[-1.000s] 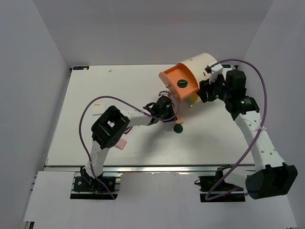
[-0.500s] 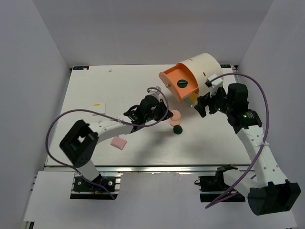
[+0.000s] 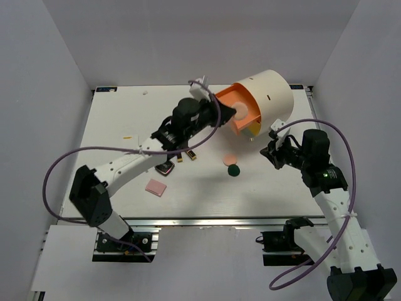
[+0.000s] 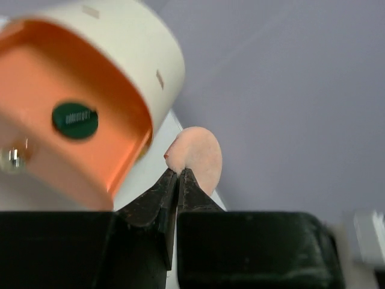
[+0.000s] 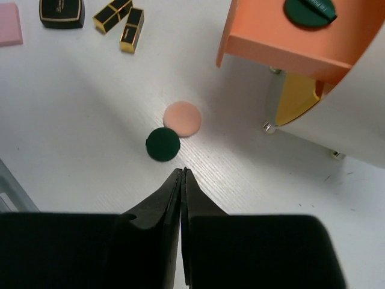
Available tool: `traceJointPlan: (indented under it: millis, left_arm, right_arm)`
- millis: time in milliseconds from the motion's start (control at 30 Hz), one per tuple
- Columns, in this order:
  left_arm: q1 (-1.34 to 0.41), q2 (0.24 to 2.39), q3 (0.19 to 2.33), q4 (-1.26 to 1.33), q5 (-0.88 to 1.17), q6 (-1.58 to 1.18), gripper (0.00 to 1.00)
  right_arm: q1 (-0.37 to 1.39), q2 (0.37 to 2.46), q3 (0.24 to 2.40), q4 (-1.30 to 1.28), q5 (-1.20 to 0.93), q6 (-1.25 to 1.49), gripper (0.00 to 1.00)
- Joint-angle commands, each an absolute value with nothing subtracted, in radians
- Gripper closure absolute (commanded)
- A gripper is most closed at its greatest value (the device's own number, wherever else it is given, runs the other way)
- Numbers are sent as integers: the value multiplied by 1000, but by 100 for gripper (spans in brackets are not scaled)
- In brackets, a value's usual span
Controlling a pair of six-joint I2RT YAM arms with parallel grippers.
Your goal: Organize the makeup
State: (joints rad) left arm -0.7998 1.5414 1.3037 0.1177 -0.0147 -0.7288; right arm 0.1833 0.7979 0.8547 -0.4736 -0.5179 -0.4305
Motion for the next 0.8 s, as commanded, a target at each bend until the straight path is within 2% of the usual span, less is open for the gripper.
traceJointPlan:
  millis: [0,67,100,167,200,233,267,300,433,567,767]
  left_arm:
    - [-764,1666,1474,57,-21,-651,100]
    - [-756,1764,1618,-9,-32,-626,97]
    - [-752,1794,1664,-52,-50,-618,94]
    - [-749,1862,1767,-112,-58,-597,88]
    - [-746,1879,1790,-129,-69,-594,84]
    - [-744,1894,1828,-156,-75,-583,77]
    - [-744,1919,1842,-164,-80,-578,64]
    - [-742,1928,1856,-175,-93,-575,61]
    - [-735,1954,1894,-187,-106,-565,38]
    - [-726,1971,1934,-192,-104,-561,33]
    - [-692,1898,1942,-192,-123,-558,36]
  right_arm:
    - [179,784,827,-498,-566,-479,93]
    - [179,781,802,-503,-569,-491,83]
    - [179,784,796,-503,-569,-492,73]
    - [179,793,784,-506,-563,-491,63]
    - [179,802,779,-503,-552,-482,55]
    - [181,807,776,-503,-548,-480,52]
    - [179,811,767,-499,-543,-477,51]
    - [179,815,761,-491,-535,-476,48]
    - [183,834,730,-468,-548,-506,44]
    - [213,883,693,-428,-532,-517,41]
    - [319,962,632,-293,-418,-367,41]
